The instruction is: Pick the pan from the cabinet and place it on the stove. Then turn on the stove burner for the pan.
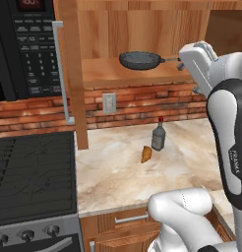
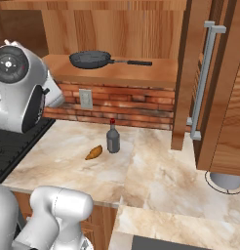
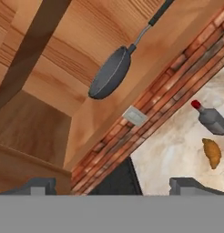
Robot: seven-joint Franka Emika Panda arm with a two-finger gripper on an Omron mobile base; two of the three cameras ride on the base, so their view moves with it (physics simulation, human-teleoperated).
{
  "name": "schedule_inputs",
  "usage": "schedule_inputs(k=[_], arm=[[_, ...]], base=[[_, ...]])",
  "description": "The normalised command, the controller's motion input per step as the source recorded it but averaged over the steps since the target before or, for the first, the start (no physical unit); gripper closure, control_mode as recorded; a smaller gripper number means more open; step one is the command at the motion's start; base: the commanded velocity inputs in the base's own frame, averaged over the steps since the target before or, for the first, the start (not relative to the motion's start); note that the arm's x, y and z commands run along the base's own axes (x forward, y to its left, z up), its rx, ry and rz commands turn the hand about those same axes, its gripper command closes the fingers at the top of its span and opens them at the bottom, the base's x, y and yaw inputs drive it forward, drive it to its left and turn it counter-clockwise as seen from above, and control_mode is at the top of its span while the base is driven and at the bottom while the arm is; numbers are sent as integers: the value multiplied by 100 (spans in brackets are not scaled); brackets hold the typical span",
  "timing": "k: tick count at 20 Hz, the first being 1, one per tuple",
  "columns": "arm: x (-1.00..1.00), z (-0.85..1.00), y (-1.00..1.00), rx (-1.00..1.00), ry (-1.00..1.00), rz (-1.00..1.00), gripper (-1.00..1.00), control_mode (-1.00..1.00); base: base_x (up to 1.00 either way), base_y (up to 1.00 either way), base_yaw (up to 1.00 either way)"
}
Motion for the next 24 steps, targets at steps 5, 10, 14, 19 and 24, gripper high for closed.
schedule_inputs(k=[5, 10, 14, 19, 24], arm=[[0, 6, -44, -18, -1, -10, -100, -100], [0, 6, -43, -18, -5, -11, -100, -100], [0, 1, -30, -18, -6, -12, -100, -100], [6, 0, -14, -17, -7, -10, -100, -100], [13, 0, -1, -11, -7, -10, -100, -100]], base=[[0, 0, 0], [0, 0, 0], [0, 0, 0], [0, 0, 0], [0, 0, 0]])
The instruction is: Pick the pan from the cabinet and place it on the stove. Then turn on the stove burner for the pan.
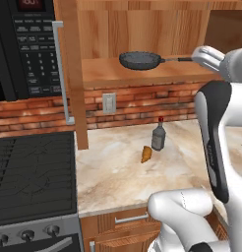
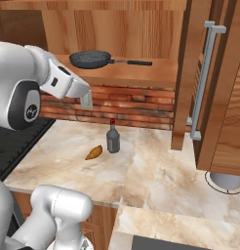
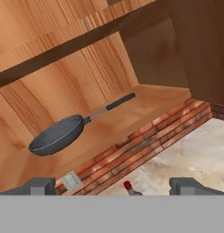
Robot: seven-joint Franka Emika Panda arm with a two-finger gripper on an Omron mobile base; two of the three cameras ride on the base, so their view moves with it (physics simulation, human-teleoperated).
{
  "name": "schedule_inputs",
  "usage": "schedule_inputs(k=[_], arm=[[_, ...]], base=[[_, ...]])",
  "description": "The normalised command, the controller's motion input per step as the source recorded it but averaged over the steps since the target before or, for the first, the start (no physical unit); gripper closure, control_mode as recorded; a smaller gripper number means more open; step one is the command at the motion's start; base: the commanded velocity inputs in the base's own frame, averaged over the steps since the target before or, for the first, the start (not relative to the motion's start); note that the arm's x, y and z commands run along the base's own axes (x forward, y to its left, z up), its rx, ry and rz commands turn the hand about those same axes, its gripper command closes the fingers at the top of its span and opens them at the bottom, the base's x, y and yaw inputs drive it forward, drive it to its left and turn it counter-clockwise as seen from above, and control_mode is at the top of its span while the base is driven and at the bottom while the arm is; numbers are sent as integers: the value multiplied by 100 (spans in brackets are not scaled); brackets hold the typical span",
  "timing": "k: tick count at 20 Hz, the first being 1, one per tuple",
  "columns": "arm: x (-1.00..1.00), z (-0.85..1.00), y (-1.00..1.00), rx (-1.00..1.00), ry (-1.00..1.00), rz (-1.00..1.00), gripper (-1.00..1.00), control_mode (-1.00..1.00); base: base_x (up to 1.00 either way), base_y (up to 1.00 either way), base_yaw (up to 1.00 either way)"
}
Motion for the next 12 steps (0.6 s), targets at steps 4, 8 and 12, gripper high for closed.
schedule_inputs(k=[4, 8, 12], arm=[[4, 3, 0, -1, -7, -11, -100, -100], [0, 1, -5, 0, -4, -8, -100, -100], [0, 0, -13, 0, -2, -1, -100, -100]], base=[[0, 0, 0], [0, 0, 0], [0, 0, 0]])
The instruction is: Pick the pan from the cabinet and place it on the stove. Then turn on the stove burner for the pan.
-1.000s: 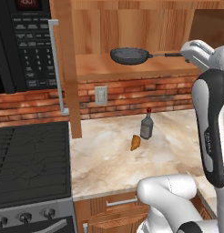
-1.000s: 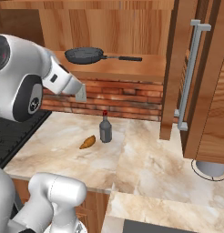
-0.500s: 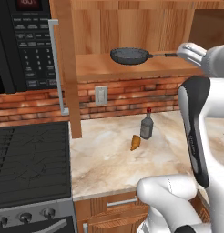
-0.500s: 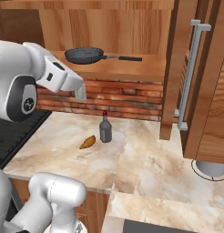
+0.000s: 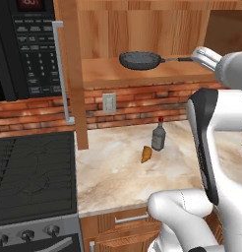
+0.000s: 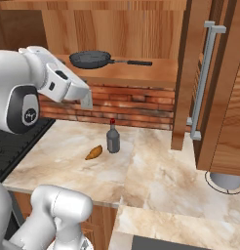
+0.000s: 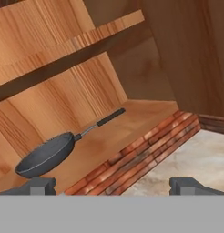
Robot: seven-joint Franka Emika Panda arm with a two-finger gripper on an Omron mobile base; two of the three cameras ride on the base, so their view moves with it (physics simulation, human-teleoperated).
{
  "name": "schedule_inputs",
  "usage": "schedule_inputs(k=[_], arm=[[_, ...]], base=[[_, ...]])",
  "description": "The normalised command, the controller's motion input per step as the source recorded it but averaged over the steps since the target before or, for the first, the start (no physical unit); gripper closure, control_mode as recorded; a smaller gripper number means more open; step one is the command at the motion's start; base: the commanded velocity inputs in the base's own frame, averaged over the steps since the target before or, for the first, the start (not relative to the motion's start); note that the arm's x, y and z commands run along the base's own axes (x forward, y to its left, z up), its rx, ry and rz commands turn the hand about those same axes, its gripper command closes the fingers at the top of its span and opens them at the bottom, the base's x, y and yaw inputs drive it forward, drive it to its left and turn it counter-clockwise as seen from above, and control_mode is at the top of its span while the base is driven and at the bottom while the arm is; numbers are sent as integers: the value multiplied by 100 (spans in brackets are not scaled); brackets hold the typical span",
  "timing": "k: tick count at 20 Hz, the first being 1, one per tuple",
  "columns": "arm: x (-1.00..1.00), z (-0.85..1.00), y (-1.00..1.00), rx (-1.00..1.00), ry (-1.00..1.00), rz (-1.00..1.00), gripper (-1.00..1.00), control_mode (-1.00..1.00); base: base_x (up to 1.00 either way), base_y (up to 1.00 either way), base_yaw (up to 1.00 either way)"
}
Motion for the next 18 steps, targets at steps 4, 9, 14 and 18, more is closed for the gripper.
schedule_inputs(k=[4, 9, 14, 18], arm=[[4, 1, -1, 0, 0, -8, -100, -100], [15, 3, 7, 0, 0, -15, -100, -100], [15, 2, 5, 0, 0, -16, -100, -100], [14, 2, 0, 0, 0, -15, -100, -100]], base=[[0, 0, 0], [0, 0, 0], [0, 0, 0], [0, 0, 0]])
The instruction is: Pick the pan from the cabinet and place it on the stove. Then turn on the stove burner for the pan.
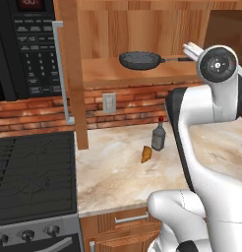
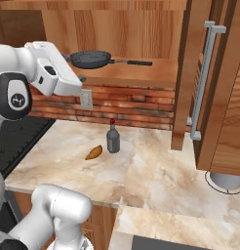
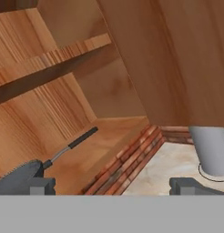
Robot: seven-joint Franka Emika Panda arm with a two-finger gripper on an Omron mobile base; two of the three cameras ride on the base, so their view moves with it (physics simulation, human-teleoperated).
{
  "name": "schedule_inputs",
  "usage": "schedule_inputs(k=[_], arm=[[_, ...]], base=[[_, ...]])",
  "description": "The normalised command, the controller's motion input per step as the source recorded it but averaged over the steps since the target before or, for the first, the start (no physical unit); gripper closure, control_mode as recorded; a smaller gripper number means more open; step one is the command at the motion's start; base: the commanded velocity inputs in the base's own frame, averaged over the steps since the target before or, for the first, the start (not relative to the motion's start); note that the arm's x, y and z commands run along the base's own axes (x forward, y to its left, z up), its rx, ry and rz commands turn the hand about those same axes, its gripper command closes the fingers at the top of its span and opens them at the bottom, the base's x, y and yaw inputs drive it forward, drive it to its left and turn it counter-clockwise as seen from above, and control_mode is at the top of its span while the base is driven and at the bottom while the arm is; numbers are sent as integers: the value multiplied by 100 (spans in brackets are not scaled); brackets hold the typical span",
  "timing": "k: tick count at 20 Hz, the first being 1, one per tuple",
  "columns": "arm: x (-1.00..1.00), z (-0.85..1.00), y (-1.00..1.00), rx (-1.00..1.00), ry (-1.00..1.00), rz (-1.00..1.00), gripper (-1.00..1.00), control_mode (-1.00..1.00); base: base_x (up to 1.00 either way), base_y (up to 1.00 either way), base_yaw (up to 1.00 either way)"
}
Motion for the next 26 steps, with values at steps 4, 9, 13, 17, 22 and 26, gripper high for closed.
schedule_inputs(k=[4, 9, 13, 17, 22, 26], arm=[[17, 0, 0, 0, 1, -13, -100, -100], [17, 0, 0, 0, 4, -9, -100, -100], [17, 0, 0, 0, 5, -9, -100, -100], [16, 0, 0, 0, 5, -7, -100, -100], [17, 0, 0, 0, 3, -3, -100, -100], [11, 0, 0, 0, 0, 0, -100, -100]], base=[[0, 0, 0], [0, 0, 0], [0, 0, 0], [0, 0, 0], [0, 0, 0], [0, 0, 0]])
